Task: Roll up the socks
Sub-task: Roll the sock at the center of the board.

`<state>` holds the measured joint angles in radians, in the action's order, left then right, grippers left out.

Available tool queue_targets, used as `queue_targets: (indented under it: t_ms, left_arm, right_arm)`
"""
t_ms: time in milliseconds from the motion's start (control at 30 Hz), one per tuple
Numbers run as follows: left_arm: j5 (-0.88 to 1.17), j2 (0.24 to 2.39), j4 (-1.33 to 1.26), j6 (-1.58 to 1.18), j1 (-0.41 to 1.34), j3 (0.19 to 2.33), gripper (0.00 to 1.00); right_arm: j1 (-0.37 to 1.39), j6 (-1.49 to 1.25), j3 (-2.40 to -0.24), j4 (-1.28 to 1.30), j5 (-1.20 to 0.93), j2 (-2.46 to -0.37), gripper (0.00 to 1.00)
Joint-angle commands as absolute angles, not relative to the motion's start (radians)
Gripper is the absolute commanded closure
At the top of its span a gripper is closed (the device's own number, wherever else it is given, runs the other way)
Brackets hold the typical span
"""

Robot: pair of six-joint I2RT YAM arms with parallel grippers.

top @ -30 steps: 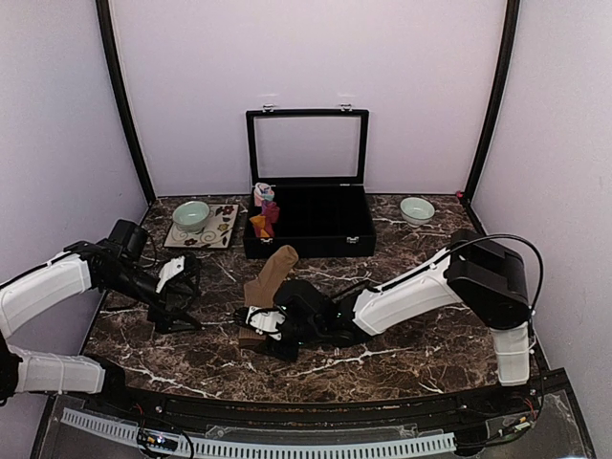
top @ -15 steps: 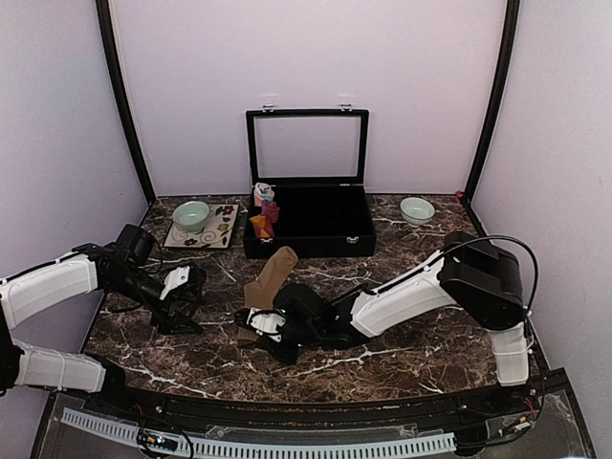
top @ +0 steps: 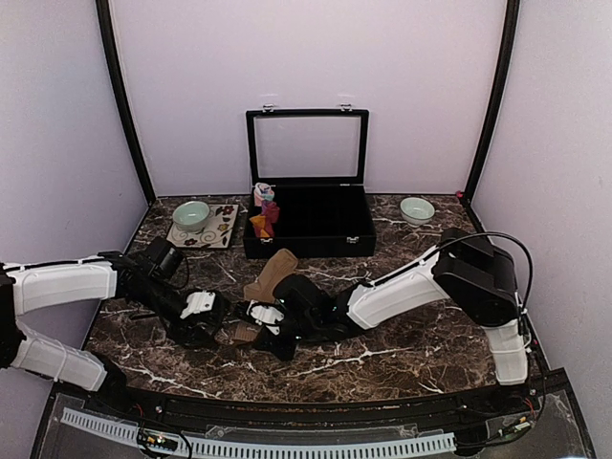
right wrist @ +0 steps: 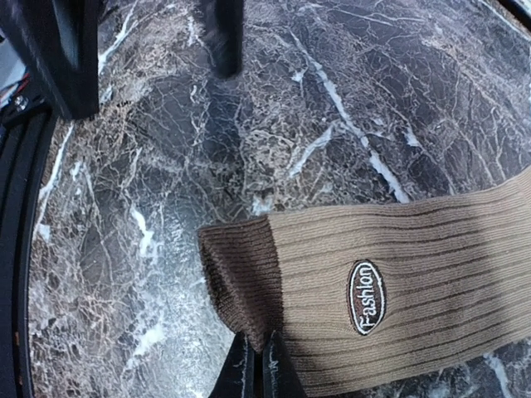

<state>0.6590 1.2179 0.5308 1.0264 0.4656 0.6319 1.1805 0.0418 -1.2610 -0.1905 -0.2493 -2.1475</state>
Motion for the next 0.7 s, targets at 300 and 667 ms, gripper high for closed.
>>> queue_targets:
  t_ms: [300, 667]
  left_arm:
    - [0.421, 1.300, 0.253, 1.026, 0.638, 0.574, 0.61]
    - [0.339, 1.336, 0.136, 1.019, 0.687, 0.525, 0.63]
  right_arm:
    - [1.112, -0.149, -1.269, -0.162, -0.433, -2.227, 1.00]
    - [1.101, -0.188, -1.290, -0.152, -0.447, -2.250, 1.00]
